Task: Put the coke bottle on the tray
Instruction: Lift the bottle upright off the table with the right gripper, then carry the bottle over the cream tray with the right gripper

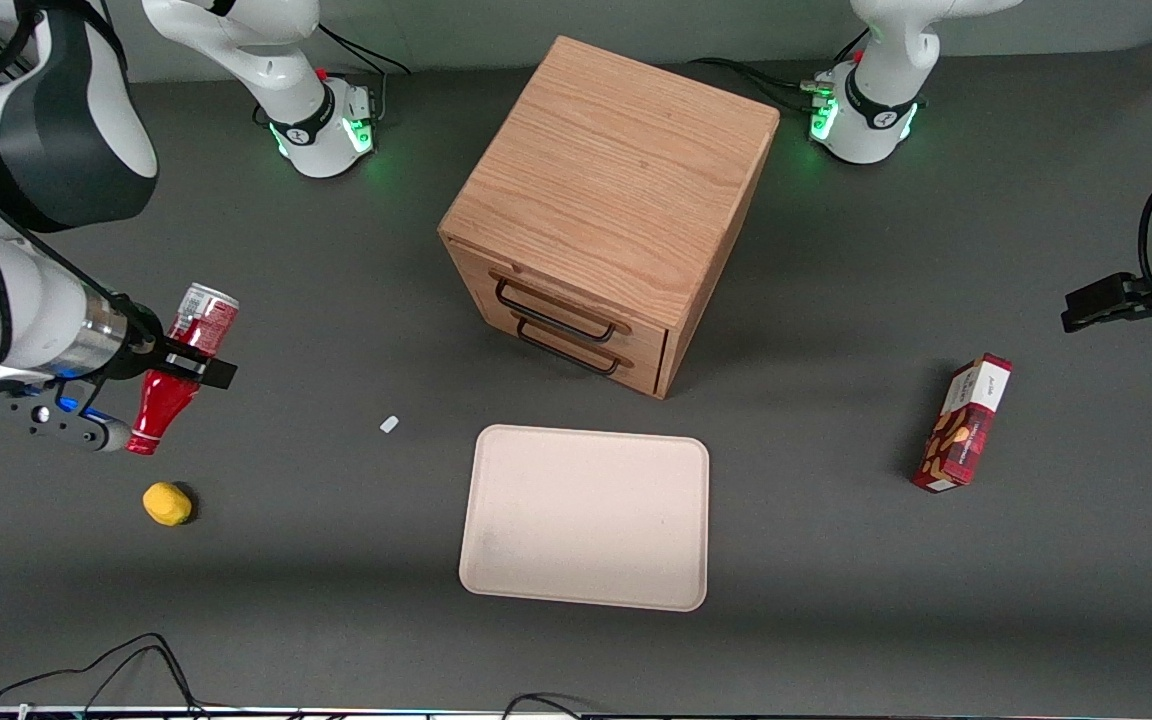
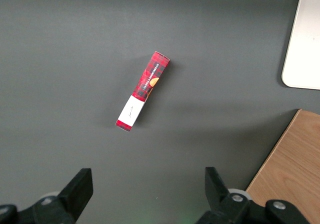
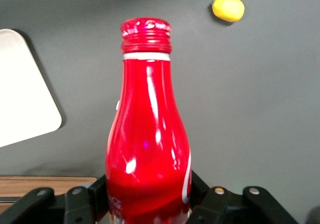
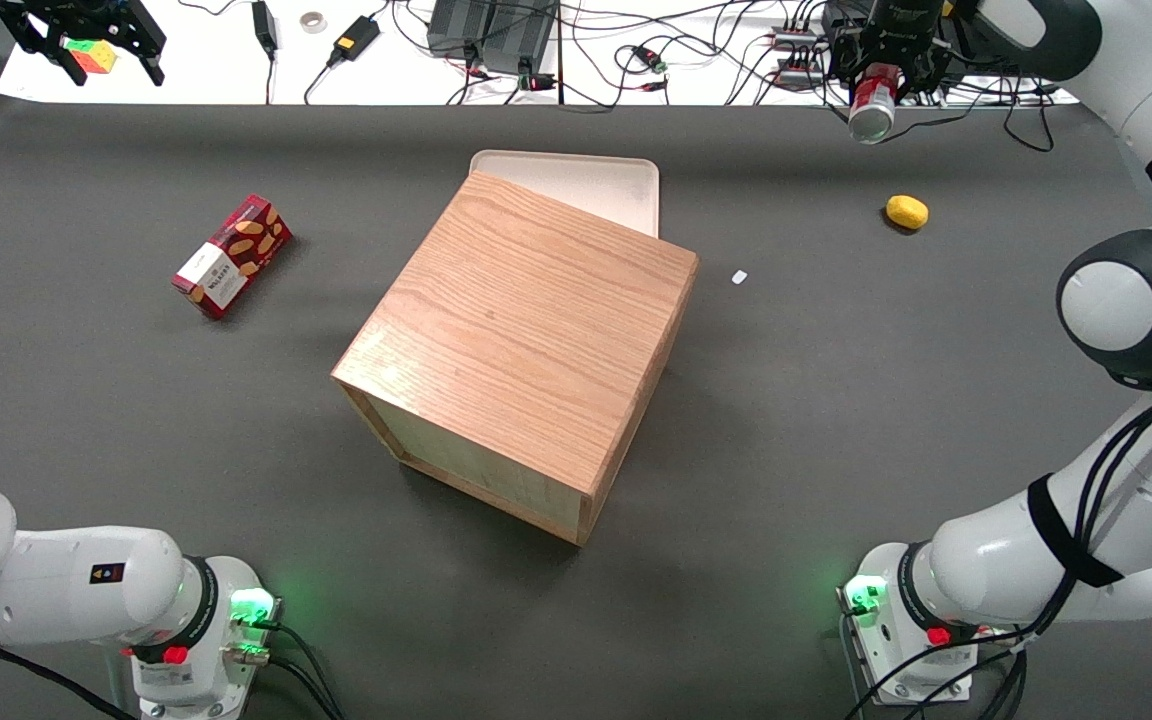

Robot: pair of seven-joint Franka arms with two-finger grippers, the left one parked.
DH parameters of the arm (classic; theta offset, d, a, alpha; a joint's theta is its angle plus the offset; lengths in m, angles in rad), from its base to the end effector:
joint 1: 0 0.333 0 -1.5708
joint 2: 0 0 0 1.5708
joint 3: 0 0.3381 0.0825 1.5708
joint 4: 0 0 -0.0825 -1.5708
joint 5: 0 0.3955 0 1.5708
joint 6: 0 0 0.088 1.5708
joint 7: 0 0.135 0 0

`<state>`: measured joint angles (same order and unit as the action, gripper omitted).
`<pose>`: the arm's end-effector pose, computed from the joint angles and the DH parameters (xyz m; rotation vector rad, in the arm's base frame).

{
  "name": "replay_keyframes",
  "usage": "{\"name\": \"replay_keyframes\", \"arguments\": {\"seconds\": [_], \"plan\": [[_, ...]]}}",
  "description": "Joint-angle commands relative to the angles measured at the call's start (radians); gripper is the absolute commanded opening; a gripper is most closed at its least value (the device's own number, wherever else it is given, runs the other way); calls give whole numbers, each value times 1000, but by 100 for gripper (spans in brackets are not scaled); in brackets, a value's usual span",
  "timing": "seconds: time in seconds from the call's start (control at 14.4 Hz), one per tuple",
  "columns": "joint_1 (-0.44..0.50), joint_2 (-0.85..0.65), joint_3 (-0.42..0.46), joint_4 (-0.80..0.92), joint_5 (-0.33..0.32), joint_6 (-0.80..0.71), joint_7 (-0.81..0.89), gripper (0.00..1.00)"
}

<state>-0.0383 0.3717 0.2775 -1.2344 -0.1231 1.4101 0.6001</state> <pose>0.6478 0.1054 0.5438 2.9833 -0.5713 -0.2410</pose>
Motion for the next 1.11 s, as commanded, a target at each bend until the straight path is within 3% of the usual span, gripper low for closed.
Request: {"name": "replay_keyframes", "arguments": {"seconds": [0.0, 0.28, 0.69, 1.04], "plan": [[65, 180, 3, 194, -3, -30, -8, 0], [328, 390, -191, 358, -4, 70, 6, 0], [409, 607, -196, 357, 40, 455, 38, 0], [469, 707, -205, 355, 40, 570, 26, 0]]}}
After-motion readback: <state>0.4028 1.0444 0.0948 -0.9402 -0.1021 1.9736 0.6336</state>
